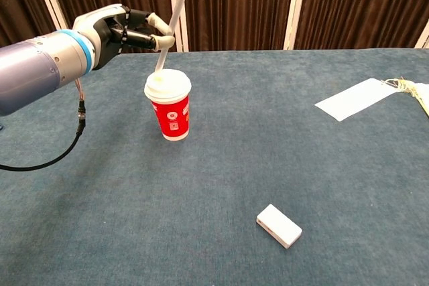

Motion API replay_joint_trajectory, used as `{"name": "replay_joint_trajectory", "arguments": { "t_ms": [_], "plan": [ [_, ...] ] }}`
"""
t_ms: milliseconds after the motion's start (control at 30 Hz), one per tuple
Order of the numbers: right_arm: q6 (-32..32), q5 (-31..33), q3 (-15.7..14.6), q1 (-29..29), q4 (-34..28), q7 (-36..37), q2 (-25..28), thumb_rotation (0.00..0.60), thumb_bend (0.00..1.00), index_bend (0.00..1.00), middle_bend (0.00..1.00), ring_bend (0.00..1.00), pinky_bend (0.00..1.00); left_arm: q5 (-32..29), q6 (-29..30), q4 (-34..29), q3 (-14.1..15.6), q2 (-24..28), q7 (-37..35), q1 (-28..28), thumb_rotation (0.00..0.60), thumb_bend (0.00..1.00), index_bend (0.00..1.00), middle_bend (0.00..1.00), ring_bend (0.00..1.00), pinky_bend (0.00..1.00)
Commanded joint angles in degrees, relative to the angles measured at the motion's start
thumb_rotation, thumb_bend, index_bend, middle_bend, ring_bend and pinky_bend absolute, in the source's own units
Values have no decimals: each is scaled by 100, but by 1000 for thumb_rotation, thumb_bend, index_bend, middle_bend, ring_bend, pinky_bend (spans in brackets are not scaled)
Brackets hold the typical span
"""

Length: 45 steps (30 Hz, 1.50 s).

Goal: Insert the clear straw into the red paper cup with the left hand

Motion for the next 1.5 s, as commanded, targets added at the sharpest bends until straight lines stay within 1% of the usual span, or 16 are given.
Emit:
{"name": "replay_joint_trajectory", "arguments": {
  "t_ms": [33, 100, 200, 267, 367, 433, 667, 833, 933, 1100, 1200, 1300, 1433, 1500],
  "plan": [
    [-5, 5, -2, -1, -3, -2, 0, 600, 140, 10, 0, 0, 0, 21, -17, 40, 23, -11, -52, 21, 600, 365, 578, 0, 0, 0],
    [-7, 8, -2, -1, -5, -4, 1, 600, 141, 10, 0, 0, 0, 32, -27, 60, 41, -14, -82, 36, 600, 360, 575, 0, 0, 0],
    [-10, 17, 1, 0, -9, -11, 0, 600, 141, 10, 0, 0, 0, 54, -26, 99, 103, -20, -128, 89, 600, 279, 522, 0, 0, 0],
    [-3, 14, 2, -1, -7, -19, -1, 600, 141, 10, 0, 0, 0, 63, 15, 128, 142, -33, -113, 120, 600, 212, 438, 0, 0, 0],
    [-7, 20, 0, -2, -8, -26, -6, 600, 141, 10, 0, 0, 0, 135, 49, 142, 191, -24, -134, 168, 600, 187, 316, 0, 0, 0],
    [-9, 24, 3, 0, -11, -30, -8, 600, 140, 10, 0, 0, 0, 172, 65, 141, 196, -15, -159, 189, 600, 186, 285, 0, 0, 0],
    [-5, 24, 2, -1, -12, -51, -7, 600, 141, 10, 0, 0, 0, 273, 126, -21, 211, 119, -206, 297, 600, 186, 282, 0, 0, 0],
    [-3, 33, 2, -3, 4, -70, -12, 600, 141, 10, 0, 0, 0, 549, 408, -358, 296, 365, -76, 470, 600, 188, 283, 0, 0, 0],
    [0, 28, -3, -3, 11, -96, -15, 600, 140, 10, 0, 0, 0, 853, 706, -659, 495, 675, 301, 643, 600, 188, 283, 0, 0, 0],
    [9, 27, 3, 4, 15, -153, -32, 600, 141, 10, 0, 0, 0, 1308, 1278, -1358, 1024, 1471, 1269, 1103, 600, 189, 281, 0, 0, 0],
    [20, 18, -3, 6, 21, -211, -48, 600, 141, 10, 0, 0, 0, 1639, 1687, -1658, 1423, 1986, 2135, 1387, 600, 191, 258, 0, 0, 0],
    [43, 3, -8, 4, 25, -276, -63, 600, 141, 10, 0, 0, 0, 1887, 2083, -1893, 1737, 2365, 2848, 1652, 600, 191, 221, 0, 0, 0],
    [75, -20, -16, 1, 43, -370, -80, 600, 141, 11, 0, 0, 0, 2209, 2646, -2226, 2192, 2785, 3398, 2144, 600, 191, 163, 0, 0, 0],
    [69, -8, -14, 4, 42, -387, -84, 600, 140, 10, 0, 0, 0, 2366, 2843, -2305, 2390, 2906, 3471, 2355, 600, 190, 145, 0, 0, 0]
  ]
}}
